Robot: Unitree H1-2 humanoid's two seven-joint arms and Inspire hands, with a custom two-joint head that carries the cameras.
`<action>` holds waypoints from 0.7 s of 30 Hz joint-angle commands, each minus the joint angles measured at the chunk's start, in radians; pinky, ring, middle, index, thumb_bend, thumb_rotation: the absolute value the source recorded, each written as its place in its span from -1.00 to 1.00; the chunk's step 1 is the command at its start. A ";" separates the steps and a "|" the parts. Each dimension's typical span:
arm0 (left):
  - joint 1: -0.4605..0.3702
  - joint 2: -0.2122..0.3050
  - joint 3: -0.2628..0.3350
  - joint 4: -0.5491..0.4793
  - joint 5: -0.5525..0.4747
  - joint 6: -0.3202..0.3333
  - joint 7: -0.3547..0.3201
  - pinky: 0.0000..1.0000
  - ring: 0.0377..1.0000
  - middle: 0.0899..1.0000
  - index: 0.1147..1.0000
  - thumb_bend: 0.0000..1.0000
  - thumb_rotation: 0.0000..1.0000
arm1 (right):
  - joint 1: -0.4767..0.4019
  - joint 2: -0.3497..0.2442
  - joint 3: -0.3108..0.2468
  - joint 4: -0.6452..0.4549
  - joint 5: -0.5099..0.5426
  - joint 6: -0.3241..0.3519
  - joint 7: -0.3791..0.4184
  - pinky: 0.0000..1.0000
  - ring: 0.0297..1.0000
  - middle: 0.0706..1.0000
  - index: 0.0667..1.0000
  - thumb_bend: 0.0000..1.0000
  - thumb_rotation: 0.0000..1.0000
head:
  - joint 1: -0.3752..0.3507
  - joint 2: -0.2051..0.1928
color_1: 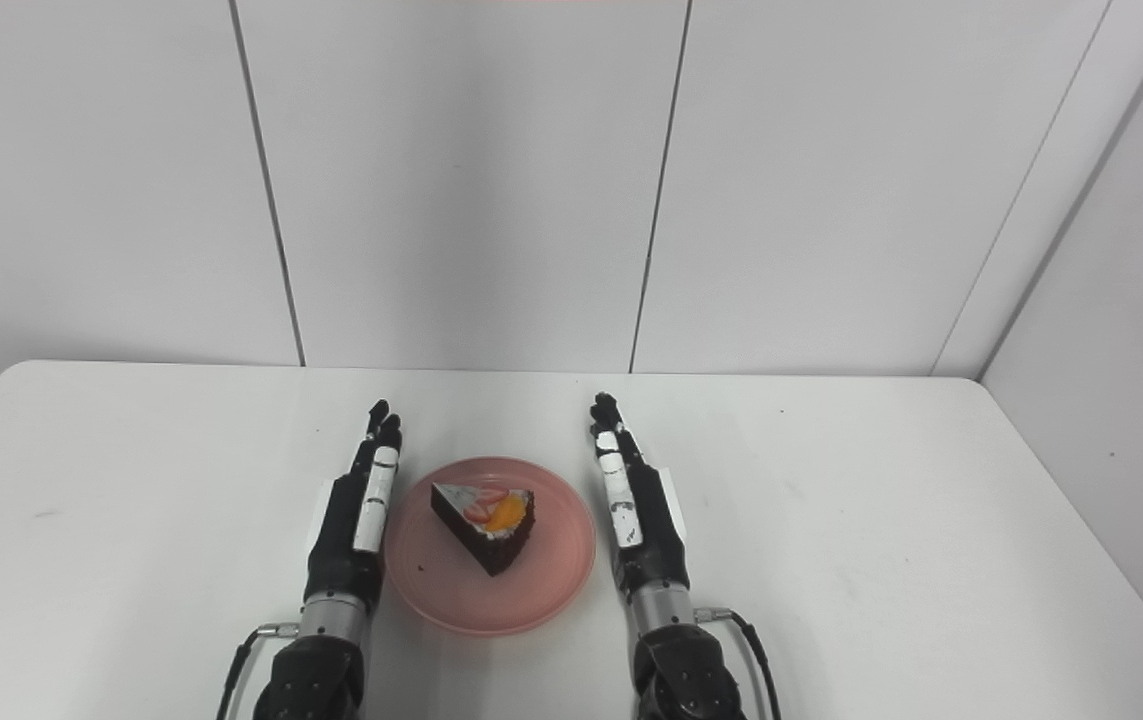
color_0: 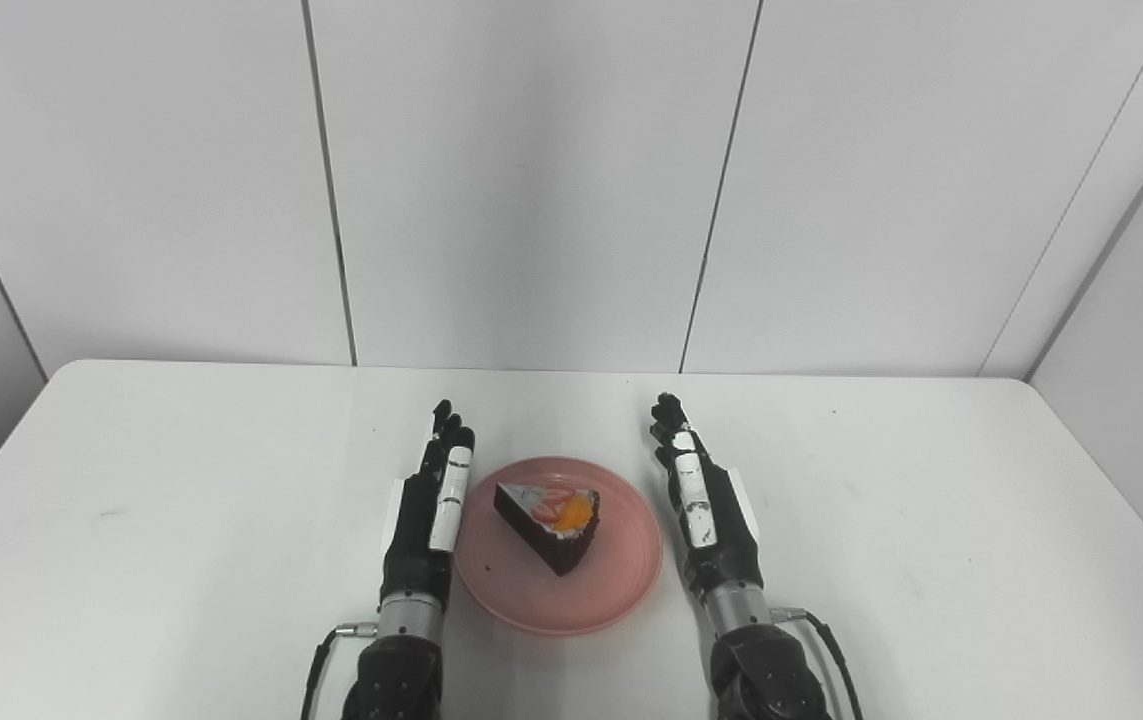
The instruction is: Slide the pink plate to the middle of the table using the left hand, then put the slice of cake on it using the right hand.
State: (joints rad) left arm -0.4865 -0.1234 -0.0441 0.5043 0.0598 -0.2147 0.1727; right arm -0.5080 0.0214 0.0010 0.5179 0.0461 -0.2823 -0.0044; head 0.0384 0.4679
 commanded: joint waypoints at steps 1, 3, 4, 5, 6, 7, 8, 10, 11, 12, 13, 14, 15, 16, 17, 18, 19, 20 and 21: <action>0.040 0.000 -0.004 0.030 0.003 -0.009 -0.016 1.00 0.98 0.97 1.00 0.06 1.00 | 0.008 -0.003 -0.001 0.020 -0.010 -0.043 -0.001 1.00 0.94 0.90 0.87 0.57 1.00 | 0.000 0.001; 0.041 0.000 -0.003 0.027 0.001 -0.004 -0.016 1.00 0.98 0.97 1.00 0.07 1.00 | 0.008 -0.004 0.000 0.022 -0.020 -0.044 -0.006 1.00 0.94 0.90 0.88 0.57 1.00 | -0.001 0.002; 0.041 0.000 -0.003 0.026 0.002 -0.001 -0.016 1.00 0.98 0.97 1.00 0.06 1.00 | 0.008 -0.005 0.001 0.023 -0.027 -0.044 -0.010 1.00 0.94 0.90 0.88 0.56 1.00 | -0.001 0.002; 0.041 0.000 -0.003 0.025 0.001 0.000 -0.016 1.00 0.98 0.97 1.00 0.06 1.00 | 0.007 -0.006 0.002 0.023 -0.031 -0.043 -0.012 1.00 0.94 0.90 0.88 0.55 1.00 | -0.001 0.002; 0.041 0.000 -0.003 0.025 0.001 0.000 -0.017 1.00 0.98 0.97 1.00 0.06 1.00 | 0.007 -0.007 0.002 0.024 -0.034 -0.042 -0.013 1.00 0.94 0.90 0.88 0.55 1.00 | -0.001 0.002; 0.041 0.000 -0.002 0.026 -0.003 -0.001 -0.019 1.00 0.99 0.97 1.00 0.06 1.00 | 0.008 -0.007 0.002 0.022 -0.036 -0.036 -0.014 1.00 0.95 0.91 0.88 0.56 1.00 | -0.002 0.001; 0.040 0.000 -0.001 0.026 -0.005 -0.002 -0.021 1.00 0.99 0.97 1.00 0.05 1.00 | 0.008 -0.007 0.001 0.021 -0.038 -0.032 -0.015 1.00 0.95 0.91 0.88 0.57 1.00 | -0.002 0.001; 0.039 0.002 -0.001 0.029 -0.003 -0.005 -0.020 1.00 0.98 0.97 1.00 0.05 1.00 | 0.009 -0.007 0.002 0.016 -0.047 -0.025 -0.020 1.00 0.96 0.92 0.88 0.59 1.00 | -0.002 0.000; 0.041 0.002 -0.001 0.024 -0.002 -0.004 -0.020 1.00 0.98 0.97 1.00 0.05 1.00 | 0.010 -0.006 0.002 0.017 -0.049 -0.026 -0.023 1.00 0.97 0.92 0.89 0.60 1.00 | -0.003 -0.001; 0.042 0.002 -0.001 0.020 -0.001 -0.002 -0.020 1.00 0.98 0.97 1.00 0.02 1.00 | 0.010 -0.006 0.002 0.017 -0.051 -0.027 -0.025 1.00 0.96 0.92 0.92 0.58 1.00 | -0.003 -0.001; 0.042 0.003 0.000 0.018 -0.002 -0.002 -0.021 1.00 0.98 0.97 1.00 0.02 1.00 | 0.010 -0.006 0.000 0.018 -0.051 -0.030 -0.027 1.00 0.96 0.92 0.92 0.57 1.00 | -0.003 -0.002; 0.042 0.004 0.000 0.018 -0.003 -0.002 -0.022 1.00 0.98 0.97 1.00 0.02 1.00 | 0.011 -0.005 0.000 0.019 -0.050 -0.032 -0.028 1.00 0.96 0.92 0.94 0.57 1.00 | -0.003 -0.002; 0.042 0.004 0.002 0.018 -0.001 -0.002 -0.020 1.00 0.98 0.97 1.00 0.02 1.00 | 0.011 -0.004 -0.003 0.019 -0.047 -0.032 -0.029 1.00 0.96 0.92 0.95 0.56 1.00 | -0.003 -0.003; 0.043 0.004 0.002 0.018 0.000 -0.002 -0.018 1.00 0.97 0.96 1.00 0.03 1.00 | 0.012 -0.003 -0.004 0.018 -0.044 -0.033 -0.029 1.00 0.96 0.92 0.96 0.56 1.00 | -0.003 -0.003; 0.043 0.005 0.003 0.018 0.003 -0.003 -0.015 1.00 0.97 0.96 1.00 0.03 1.00 | 0.013 -0.002 -0.005 0.017 -0.043 -0.031 -0.030 1.00 0.97 0.93 0.97 0.56 1.00 | -0.003 -0.002; 0.042 0.006 0.003 0.019 0.008 -0.002 -0.011 0.98 0.96 0.95 1.00 0.03 1.00 | 0.013 -0.002 -0.006 0.016 -0.044 -0.027 -0.032 1.00 0.97 0.94 0.98 0.58 1.00 | -0.003 -0.002; 0.043 0.007 0.003 0.015 0.010 0.002 -0.008 0.98 0.95 0.94 1.00 0.03 1.00 | 0.013 -0.001 -0.008 0.017 -0.044 -0.024 -0.036 1.00 0.97 0.94 0.98 0.58 1.00 | -0.004 -0.002; 0.044 0.007 0.004 0.012 0.012 0.004 -0.007 0.97 0.95 0.94 1.00 0.03 1.00 | 0.013 0.000 -0.009 0.018 -0.043 -0.022 -0.039 1.00 0.96 0.94 0.98 0.60 1.00 | -0.004 -0.002; 0.045 0.008 0.004 0.009 0.011 0.006 -0.008 0.97 0.95 0.94 1.00 0.03 1.00 | 0.013 0.001 -0.011 0.019 -0.041 -0.020 -0.041 1.00 0.96 0.94 0.98 0.61 1.00 | -0.003 -0.002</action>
State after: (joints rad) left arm -0.4840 -0.1233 -0.0421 0.4992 0.0600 -0.2128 0.1630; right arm -0.5095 0.0218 -0.0013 0.5200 0.0038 -0.2821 -0.0368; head 0.0337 0.4648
